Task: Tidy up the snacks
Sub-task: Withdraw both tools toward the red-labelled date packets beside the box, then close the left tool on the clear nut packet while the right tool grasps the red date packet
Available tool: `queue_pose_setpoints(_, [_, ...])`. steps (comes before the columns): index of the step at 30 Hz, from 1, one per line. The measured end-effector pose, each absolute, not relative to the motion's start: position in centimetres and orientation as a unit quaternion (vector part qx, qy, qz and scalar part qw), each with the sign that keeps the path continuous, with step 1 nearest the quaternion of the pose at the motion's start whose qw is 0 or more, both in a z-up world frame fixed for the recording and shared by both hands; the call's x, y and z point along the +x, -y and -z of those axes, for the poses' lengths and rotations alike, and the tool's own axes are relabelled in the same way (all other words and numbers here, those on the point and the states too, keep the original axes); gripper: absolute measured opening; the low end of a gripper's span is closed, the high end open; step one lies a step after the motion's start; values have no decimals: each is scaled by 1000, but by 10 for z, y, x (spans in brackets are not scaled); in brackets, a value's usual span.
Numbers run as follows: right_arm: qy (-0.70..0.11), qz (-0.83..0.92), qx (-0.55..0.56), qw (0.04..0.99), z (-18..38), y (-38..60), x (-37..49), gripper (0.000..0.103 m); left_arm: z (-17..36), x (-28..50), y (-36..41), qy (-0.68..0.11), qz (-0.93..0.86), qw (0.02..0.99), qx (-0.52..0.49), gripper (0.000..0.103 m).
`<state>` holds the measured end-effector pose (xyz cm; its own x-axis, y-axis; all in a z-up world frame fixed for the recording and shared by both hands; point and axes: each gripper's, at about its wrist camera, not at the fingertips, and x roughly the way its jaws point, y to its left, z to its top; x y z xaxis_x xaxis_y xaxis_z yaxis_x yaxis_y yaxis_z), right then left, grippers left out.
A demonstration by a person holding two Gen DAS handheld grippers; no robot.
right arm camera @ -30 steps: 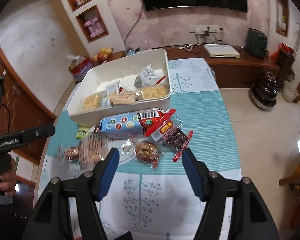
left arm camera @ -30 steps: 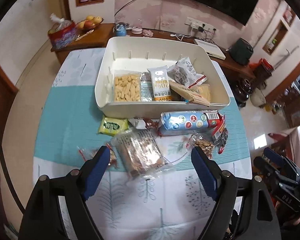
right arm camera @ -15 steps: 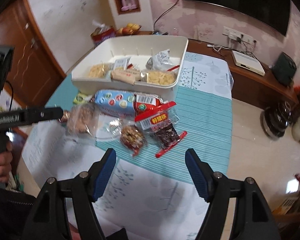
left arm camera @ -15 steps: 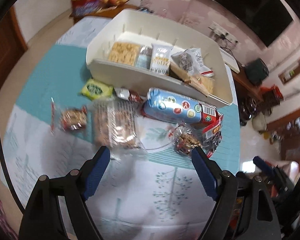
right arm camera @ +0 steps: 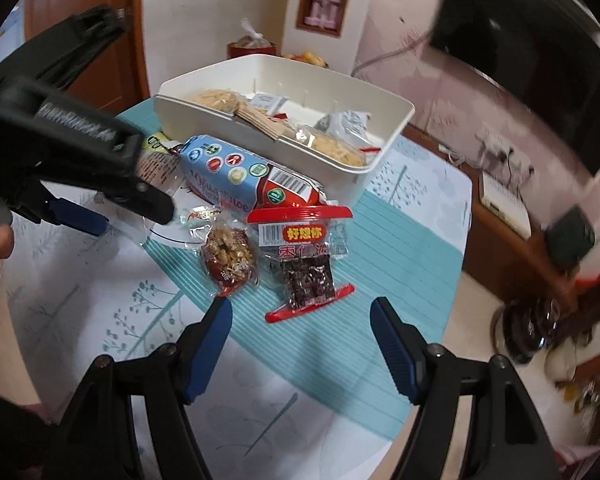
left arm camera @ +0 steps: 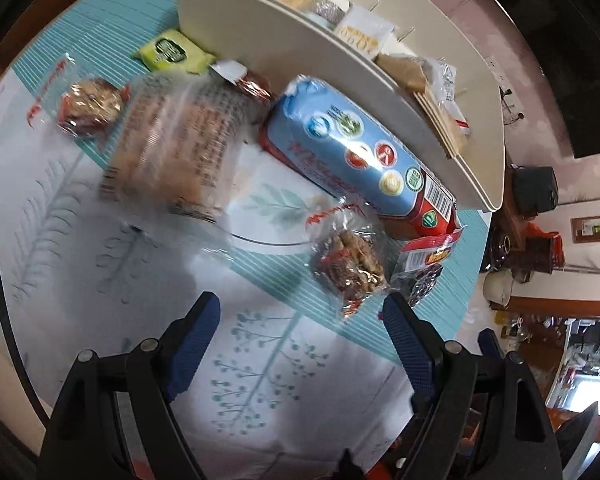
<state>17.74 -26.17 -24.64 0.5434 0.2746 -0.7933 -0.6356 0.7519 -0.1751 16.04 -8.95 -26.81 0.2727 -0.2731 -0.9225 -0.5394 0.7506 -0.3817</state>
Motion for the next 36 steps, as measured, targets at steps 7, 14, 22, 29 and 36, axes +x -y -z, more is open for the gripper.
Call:
queue_pose_setpoints(7, [-369,-283,-234,854,271,266,190,72,285,175,109,-605,-91,710,-348,83])
queue_pose_setpoints(14, [-372,-306,-210,850,288,266,208,72,300,197,126,-610,-93,710,-341,83])
queue_pose_setpoints(22, [-381,-322,-199,844,301,264,214,72,317,221,147,-618,-102,706,-332,83])
queue_pose_setpoints(29, [-395,-309,-184,845,305,268,223,69,320,240,163,-625,-113,706,-313,83])
queue_pose_setpoints(36, [-403,-289,-164,853,306,270,228,63,329,246,184,-627,-126,710,-295,83])
